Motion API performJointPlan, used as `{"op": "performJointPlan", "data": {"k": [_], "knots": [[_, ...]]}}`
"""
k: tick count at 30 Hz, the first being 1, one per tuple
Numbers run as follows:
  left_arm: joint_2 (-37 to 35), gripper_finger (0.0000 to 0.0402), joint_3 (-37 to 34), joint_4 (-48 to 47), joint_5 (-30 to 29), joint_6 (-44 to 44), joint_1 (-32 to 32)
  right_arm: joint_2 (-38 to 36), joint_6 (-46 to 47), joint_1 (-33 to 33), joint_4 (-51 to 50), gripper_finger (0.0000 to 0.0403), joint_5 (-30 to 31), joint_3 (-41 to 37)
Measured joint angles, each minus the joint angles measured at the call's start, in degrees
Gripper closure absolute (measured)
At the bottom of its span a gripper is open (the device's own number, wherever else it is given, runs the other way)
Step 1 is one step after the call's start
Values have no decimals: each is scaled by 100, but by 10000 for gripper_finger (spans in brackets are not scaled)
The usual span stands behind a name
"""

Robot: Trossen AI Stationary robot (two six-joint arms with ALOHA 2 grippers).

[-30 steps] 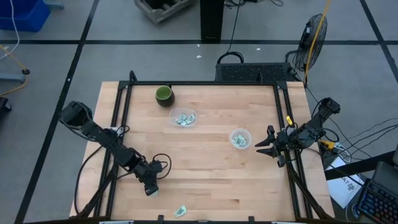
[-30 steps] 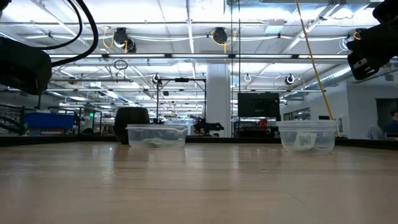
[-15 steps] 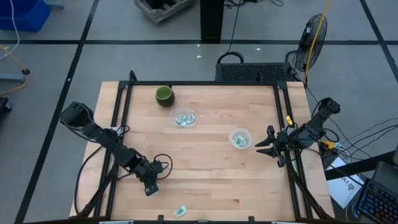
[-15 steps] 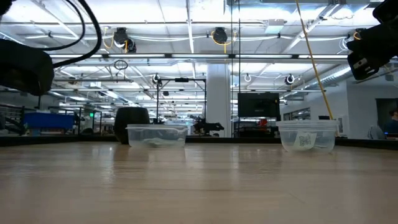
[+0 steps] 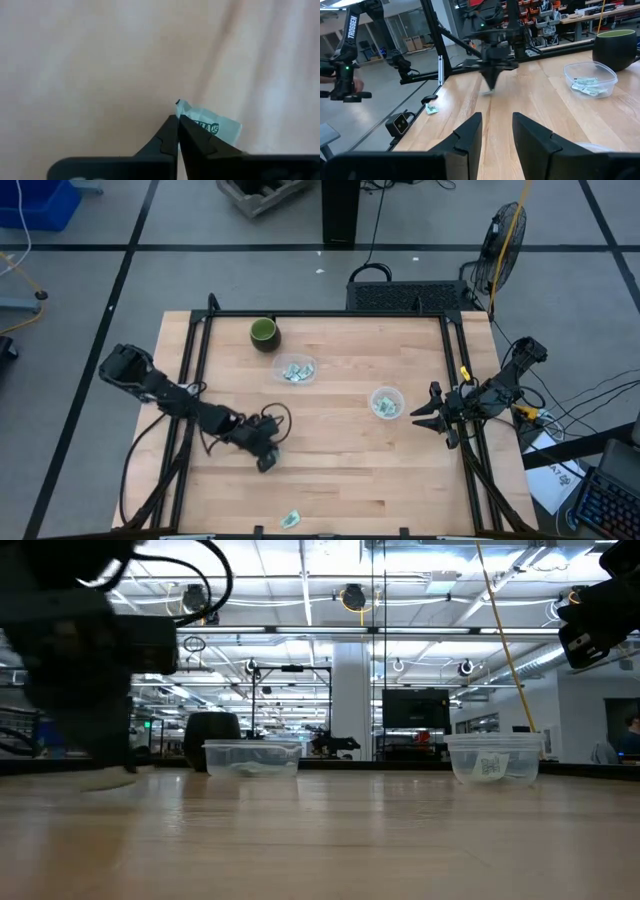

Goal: Pick and place items into bin
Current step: Put the top light green stevia packet into the left transparent bin

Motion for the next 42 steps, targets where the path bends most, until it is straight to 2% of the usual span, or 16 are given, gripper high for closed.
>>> {"op": "performJointPlan", "data": {"k": [4,9,18,22,25,28,32,36,42], "knots": [[-4,381,0,10,-499,238,476,0,0,-1,0,303,0,0],[-4,397,0,102,-1100,488,1076,-1,0,-1,0,303,0,0],[-140,379,119,1117,-1067,1156,2059,-2,0,0,0,303,-2,0],[-151,396,250,1479,-1471,1338,2374,-2,0,-2,0,303,0,0],[-145,392,343,1623,-1512,1676,2634,-2,0,-1,0,303,0,0],[-150,383,357,1532,-1515,1816,2912,0,0,-2,0,303,0,0],[-146,393,354,1177,-1495,1699,3281,-2,0,0,0,303,0,0],[-146,395,352,857,-1468,1243,3494,-2,0,0,0,303,0,0],[-146,337,352,825,-1391,1334,3605,0,0,-1,0,303,0,0]]}}
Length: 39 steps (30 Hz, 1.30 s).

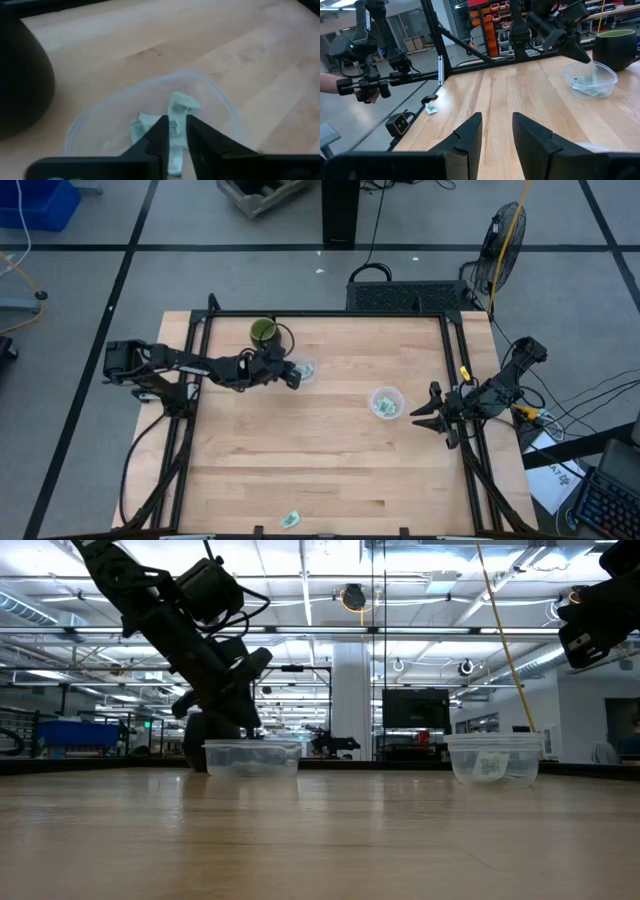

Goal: Pick and place items into bin
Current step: Put the top light green stevia packet into the left transparent bin, then put the light green stevia packet into the left transparent bin

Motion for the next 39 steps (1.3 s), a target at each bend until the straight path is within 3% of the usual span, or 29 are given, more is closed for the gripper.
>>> {"op": "performJointPlan", "data": {"k": [4,9,13,19,24,28,33,39], "knots": [[0,292,0,43,74,-14,-40,0,0,1,0,303,-2,0],[-203,267,-4,112,889,181,-267,-2,0,-1,0,303,-1,0],[-419,299,-4,115,711,405,-842,-2,0,-1,0,303,0,0],[-765,391,-7,312,573,792,-1755,0,0,-1,0,303,0,0],[-817,377,-3,439,1148,958,-2357,-1,-11,1,0,303,0,0],[-730,372,-2,615,1481,402,-2919,0,-15,-1,0,303,0,0],[-670,396,69,1143,773,512,-4103,-1,-15,1,0,303,0,0],[-393,396,532,1158,-1310,1496,-5383,0,-17,1,0,303,0,0]]}}
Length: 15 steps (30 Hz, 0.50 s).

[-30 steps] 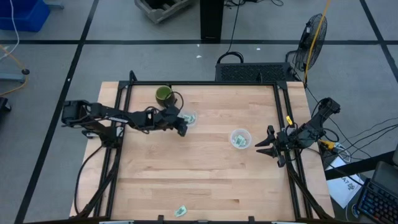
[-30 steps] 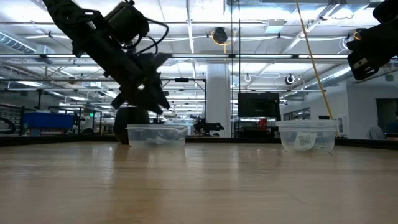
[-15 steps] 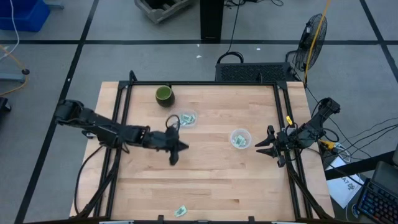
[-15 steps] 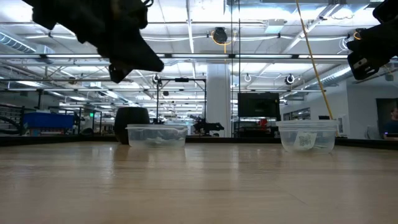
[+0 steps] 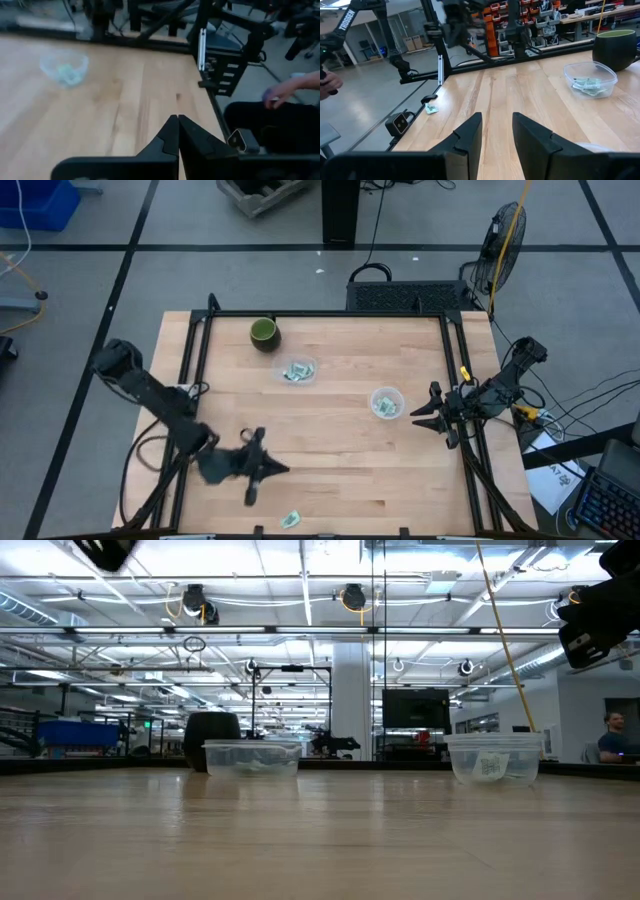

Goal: Pick and place items into bin
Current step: Put the light green stevia packet into the left transparent bin

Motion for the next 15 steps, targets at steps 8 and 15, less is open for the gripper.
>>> {"op": "performJointPlan", "data": {"k": [8,15], "knots": [[1138,397,1125,-434,-1153,804,-741,0,0,-2,0,303,0,0],[2439,398,2758,-3033,-1458,-319,-1172,0,0,0,0,303,0,0]]}}
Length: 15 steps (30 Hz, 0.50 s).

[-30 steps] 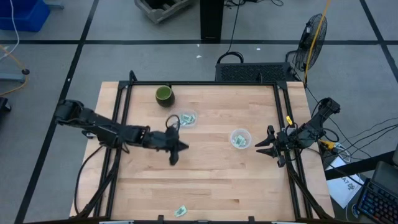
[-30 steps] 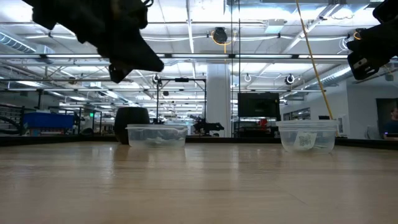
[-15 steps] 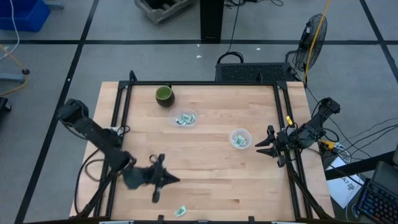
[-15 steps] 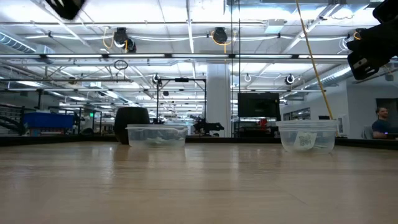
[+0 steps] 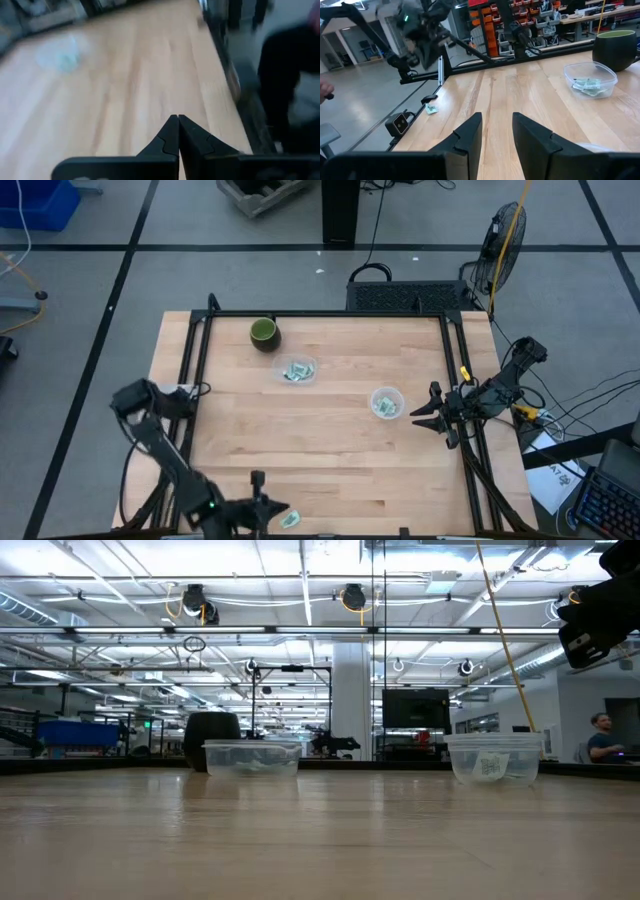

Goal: Pick and place items into bin
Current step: Put the light green stevia packet into the left transparent bin

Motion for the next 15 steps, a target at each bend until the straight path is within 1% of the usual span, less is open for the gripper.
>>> {"op": "performJointPlan", "data": {"k": [2,3,7,12,15], "knots": [[276,398,296,-653,186,-572,-41,0,0,0,0,303,0,0],[394,397,399,-773,298,-703,-43,0,0,0,0,303,0,0],[677,374,547,-554,1034,-790,4,0,0,-2,0,303,0,0],[714,328,547,-314,1376,-1462,188,0,0,0,0,303,0,0],[716,301,547,-198,1610,-1651,279,0,0,-1,0,303,0,0]]}}
